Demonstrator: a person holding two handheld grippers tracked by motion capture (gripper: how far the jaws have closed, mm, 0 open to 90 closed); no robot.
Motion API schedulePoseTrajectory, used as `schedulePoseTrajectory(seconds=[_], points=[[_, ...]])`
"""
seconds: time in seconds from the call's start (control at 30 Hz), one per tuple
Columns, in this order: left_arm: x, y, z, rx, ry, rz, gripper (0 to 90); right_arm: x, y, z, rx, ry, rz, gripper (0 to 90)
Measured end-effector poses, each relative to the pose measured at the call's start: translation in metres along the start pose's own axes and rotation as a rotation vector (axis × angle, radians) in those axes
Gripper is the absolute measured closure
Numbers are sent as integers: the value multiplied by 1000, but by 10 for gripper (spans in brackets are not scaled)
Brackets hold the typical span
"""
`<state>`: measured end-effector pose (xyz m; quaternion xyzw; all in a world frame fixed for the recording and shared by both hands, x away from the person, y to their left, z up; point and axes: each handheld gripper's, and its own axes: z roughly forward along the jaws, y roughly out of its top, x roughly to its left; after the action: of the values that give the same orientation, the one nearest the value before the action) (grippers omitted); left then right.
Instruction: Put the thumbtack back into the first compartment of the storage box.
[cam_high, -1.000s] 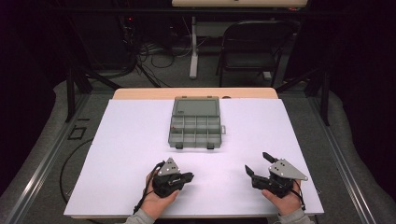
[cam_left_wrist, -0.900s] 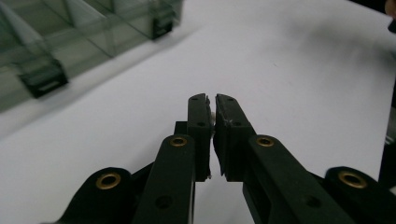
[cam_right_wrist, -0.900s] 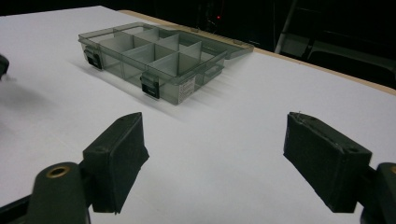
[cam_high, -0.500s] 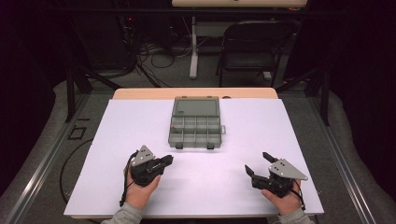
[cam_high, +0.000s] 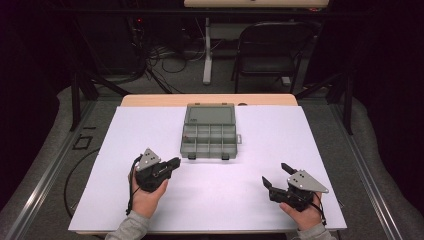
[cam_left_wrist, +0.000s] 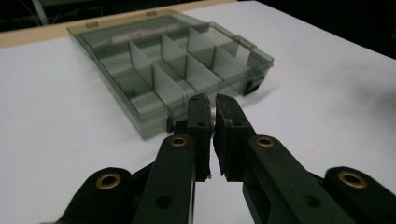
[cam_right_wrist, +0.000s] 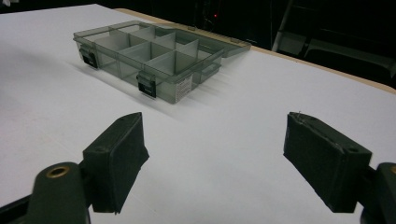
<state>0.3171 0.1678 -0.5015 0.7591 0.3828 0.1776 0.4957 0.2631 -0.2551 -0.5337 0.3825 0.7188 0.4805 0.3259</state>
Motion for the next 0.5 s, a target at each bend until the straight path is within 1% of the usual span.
schedulePoseTrajectory(seconds=[0.03, 0.1, 0.23, 0.3, 0.4, 0.47, 0.5], points=[[2, 5, 0, -6, 5, 0, 847, 0, 0, 0, 2, 0, 0, 200], [8, 16, 4, -17, 3, -15, 847, 1, 0, 0, -1, -2, -4, 200], [21, 41, 14, -18, 0, -57, 847, 1, 0, 0, 3, -1, -1, 201], [27, 55, 20, -16, 5, -70, 847, 0, 0, -1, 2, 1, -3, 200], [38, 73, 30, 1, 0, -95, 847, -1, 0, -1, 1, 1, 0, 201], [46, 83, 40, 31, -2, -113, 847, -1, 0, -1, 0, 2, -1, 200], [48, 85, 43, 41, 4, -114, 847, -1, 0, -1, 0, 2, 0, 200]])
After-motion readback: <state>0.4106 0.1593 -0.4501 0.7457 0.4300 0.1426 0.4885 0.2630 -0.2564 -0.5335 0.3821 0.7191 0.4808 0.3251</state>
